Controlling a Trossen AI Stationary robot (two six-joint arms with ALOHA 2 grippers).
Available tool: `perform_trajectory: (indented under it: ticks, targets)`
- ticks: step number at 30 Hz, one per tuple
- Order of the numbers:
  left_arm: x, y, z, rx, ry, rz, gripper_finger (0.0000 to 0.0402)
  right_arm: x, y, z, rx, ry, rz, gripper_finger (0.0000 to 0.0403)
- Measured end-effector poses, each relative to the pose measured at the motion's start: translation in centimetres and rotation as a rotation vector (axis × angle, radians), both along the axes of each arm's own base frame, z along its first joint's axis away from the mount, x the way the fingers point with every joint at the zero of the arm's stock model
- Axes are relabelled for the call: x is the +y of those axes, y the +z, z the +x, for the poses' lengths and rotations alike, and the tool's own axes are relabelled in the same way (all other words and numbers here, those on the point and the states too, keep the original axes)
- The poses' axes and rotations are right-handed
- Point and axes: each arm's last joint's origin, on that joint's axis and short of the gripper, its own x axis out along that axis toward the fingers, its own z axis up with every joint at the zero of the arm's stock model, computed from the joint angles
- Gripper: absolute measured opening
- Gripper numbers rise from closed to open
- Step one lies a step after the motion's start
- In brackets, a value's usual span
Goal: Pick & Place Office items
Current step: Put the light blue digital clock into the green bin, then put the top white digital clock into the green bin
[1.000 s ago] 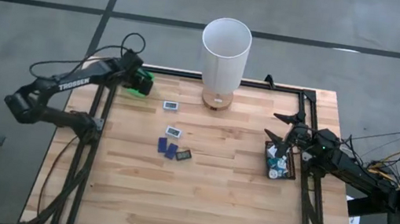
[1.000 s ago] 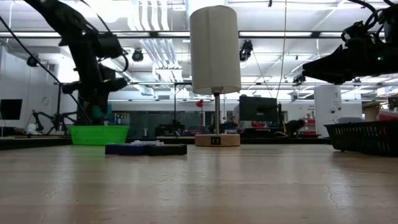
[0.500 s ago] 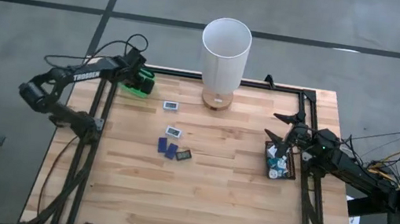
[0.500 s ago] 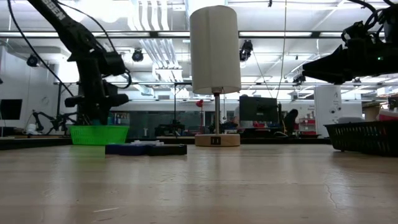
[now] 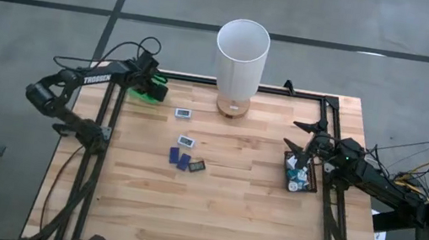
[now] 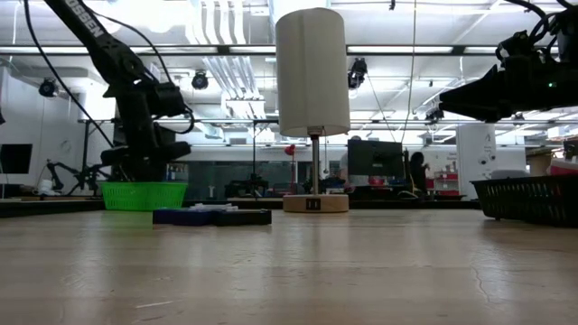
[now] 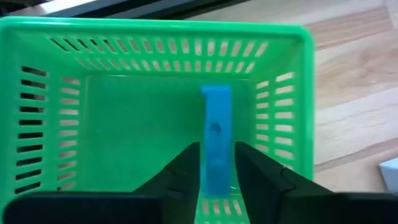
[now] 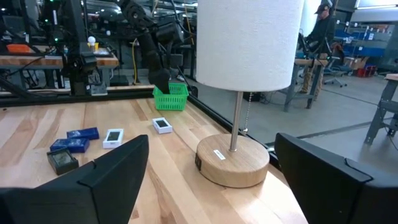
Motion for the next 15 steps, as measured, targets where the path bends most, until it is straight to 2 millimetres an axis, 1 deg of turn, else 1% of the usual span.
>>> perform_trajectory:
  ticks: [9,12,15]
  targets:
    - [0.0,0.2,0.1,-0.032,-0.024,-0.017,0.0179,0.0,0.0,0.0,0.0,0.0,0.0,0.0345]
    - [0.3,0.6,0.3,-0.036,-0.052,-0.001,0.0197,0.0,0.0,0.0,0.0,0.0,0.0,0.0349]
    - [0.8,1.6,0.7,-0.041,-0.097,0.031,0.021,0.0,0.0,0.0,0.0,0.0,0.0,0.0349]
